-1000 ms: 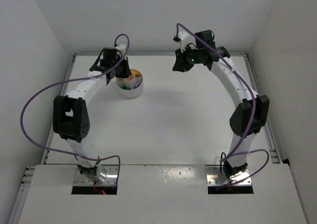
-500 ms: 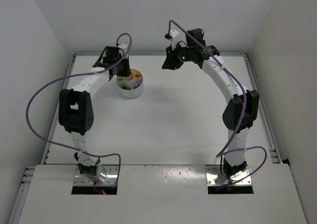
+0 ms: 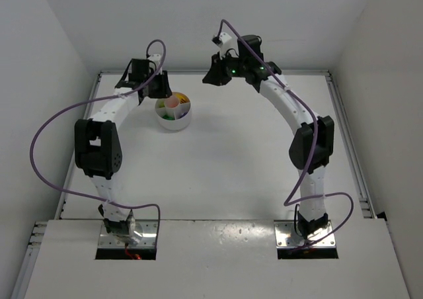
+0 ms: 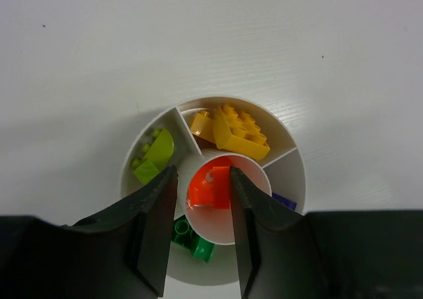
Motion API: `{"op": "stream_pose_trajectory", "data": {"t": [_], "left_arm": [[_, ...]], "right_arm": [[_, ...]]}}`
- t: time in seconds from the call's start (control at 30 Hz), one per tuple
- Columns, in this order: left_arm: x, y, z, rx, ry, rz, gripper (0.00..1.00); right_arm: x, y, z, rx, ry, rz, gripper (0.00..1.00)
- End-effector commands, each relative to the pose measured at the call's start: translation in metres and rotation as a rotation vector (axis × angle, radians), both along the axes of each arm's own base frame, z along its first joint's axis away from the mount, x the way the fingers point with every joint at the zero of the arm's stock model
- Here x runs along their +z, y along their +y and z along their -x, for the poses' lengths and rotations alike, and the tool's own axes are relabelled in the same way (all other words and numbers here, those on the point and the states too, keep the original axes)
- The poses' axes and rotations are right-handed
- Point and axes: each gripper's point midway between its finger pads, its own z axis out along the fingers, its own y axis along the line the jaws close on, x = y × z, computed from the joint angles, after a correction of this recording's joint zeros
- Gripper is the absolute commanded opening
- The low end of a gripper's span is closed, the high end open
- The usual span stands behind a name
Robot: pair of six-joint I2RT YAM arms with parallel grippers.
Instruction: Sort the legos into containers by color
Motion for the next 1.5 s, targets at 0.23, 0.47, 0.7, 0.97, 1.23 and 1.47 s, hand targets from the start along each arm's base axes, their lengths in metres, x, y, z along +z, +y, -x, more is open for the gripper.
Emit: {"op": "stream_pose_trajectory", "data": {"t": [0.23,0.47,0.7,0.97,1.23,1.47], "left_arm": [[0.043,-0.009,-0.003,-0.064,-0.094,0.063,0.37],[0.039,-0.014,0.015,-0.082,-0.081,0.069,0.36],[0.031,-0.007,0.030,-0.060,-0.083,0.043,0.31],[0.030,-0.006,0.019,-0.058,-0.093,0.031,0.20],[0.029,-0.019,0.009,-0.079,-0.092,0.045,0.36],[0.018,-0.023,0.008,-0.085,-0.083,0.043,0.03]], "right_arm": [[0.025,0.035,-0.007,0.013,-0.069,-0.079,0.00],[0.017,0.032,-0.007,-0.002,-0.062,-0.060,0.00],[0.017,0.032,-0.007,-0.002,-0.062,-0.060,0.00],[0.011,0.031,-0.005,-0.002,-0.046,-0.051,0.00],[0.011,0.031,-0.006,0.001,-0.053,-0.047,0.00],[0.011,0.031,-0.006,0.001,-0.053,-0.047,0.00]]}}
